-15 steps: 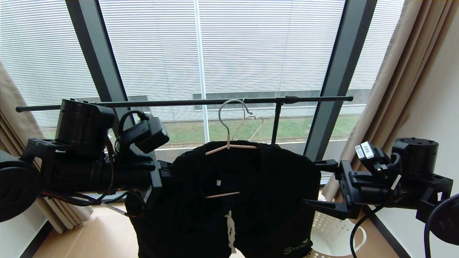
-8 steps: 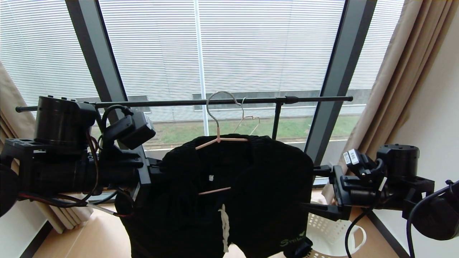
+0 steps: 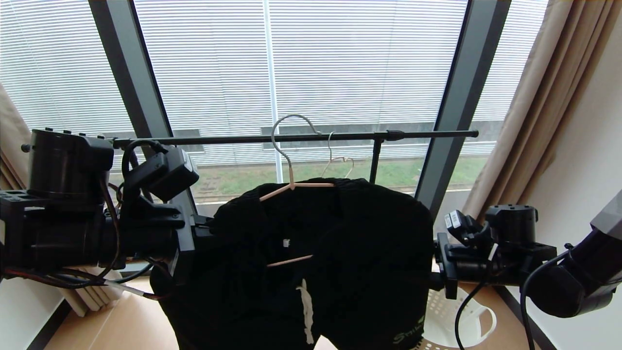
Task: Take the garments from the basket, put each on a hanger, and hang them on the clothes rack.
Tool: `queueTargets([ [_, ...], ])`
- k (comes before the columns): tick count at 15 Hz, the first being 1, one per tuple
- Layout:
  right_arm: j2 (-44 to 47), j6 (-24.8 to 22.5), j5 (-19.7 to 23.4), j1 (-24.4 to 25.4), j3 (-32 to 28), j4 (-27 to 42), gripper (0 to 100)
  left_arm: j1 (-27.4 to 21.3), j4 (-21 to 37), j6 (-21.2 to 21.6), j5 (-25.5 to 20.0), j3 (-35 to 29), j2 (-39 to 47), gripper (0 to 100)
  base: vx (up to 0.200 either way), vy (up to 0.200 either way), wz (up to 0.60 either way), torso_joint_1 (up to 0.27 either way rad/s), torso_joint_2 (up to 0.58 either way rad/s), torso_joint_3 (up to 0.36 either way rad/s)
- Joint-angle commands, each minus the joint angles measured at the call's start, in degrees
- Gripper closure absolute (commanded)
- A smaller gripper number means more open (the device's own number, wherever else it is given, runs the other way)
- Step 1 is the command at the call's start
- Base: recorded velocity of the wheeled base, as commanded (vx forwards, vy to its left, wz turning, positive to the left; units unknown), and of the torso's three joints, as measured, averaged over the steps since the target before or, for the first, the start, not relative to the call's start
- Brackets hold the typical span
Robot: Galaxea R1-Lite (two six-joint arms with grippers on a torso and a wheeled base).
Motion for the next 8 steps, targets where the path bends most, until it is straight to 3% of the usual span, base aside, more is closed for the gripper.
queueTargets([
  [1,0.60,-0.01,0.05,-0.05,-0.20,0.00,100,0.31,-0.02,0.01,-0.01,0.40,-0.36,100,0.000,0.000,0.00,0.000,0.00,0.000],
  [8,0.86,-0.01,-0.13,-5.94,-2.13,0.00,100,4.18,-0.02,-1.22,-0.19,0.49,-1.07,100,0.000,0.000,0.00,0.000,0.00,0.000],
])
